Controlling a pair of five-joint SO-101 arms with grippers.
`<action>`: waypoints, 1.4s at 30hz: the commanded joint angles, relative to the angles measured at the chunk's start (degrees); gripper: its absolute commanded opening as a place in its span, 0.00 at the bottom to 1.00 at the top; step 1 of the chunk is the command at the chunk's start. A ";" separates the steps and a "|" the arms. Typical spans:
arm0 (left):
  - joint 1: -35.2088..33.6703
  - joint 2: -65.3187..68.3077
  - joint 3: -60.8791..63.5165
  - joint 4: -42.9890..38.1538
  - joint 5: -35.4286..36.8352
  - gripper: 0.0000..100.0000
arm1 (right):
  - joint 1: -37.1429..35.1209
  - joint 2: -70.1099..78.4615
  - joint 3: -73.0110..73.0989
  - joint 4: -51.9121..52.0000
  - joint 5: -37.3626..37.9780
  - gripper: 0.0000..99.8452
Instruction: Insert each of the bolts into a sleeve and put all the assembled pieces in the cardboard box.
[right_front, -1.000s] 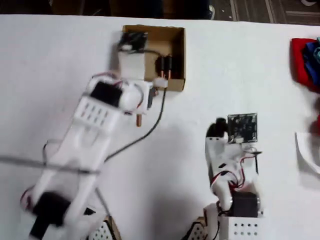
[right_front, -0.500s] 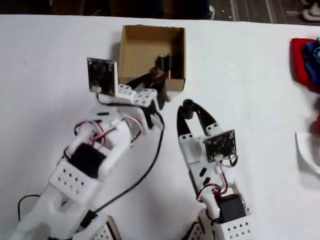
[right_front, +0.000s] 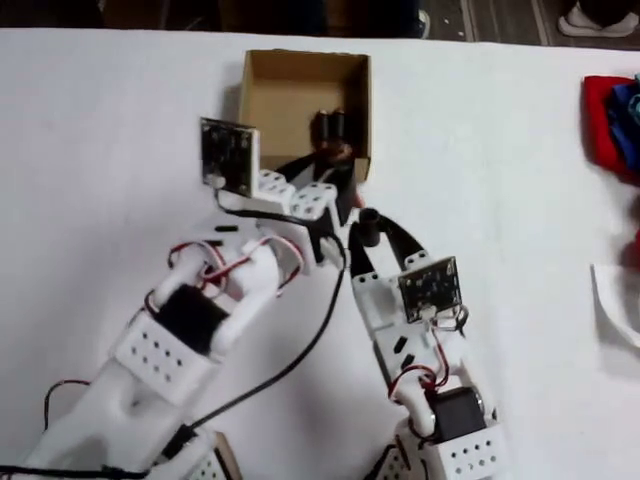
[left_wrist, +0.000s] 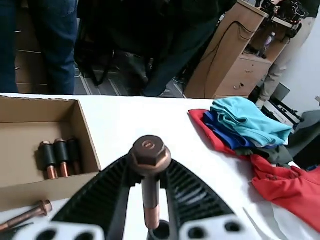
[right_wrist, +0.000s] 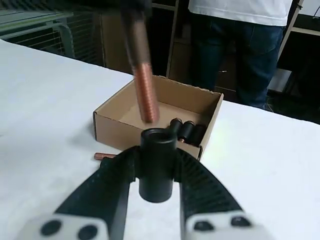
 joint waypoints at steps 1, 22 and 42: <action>1.93 1.49 -0.31 -1.85 0.35 0.02 | -0.13 -1.45 -0.53 -1.45 0.00 0.02; 4.13 8.62 -0.31 7.21 0.18 0.02 | 0.22 -1.54 -4.04 -1.54 0.44 0.02; -2.46 8.62 -28.00 36.75 -3.52 0.26 | 0.31 -1.19 -3.60 -0.92 0.26 0.02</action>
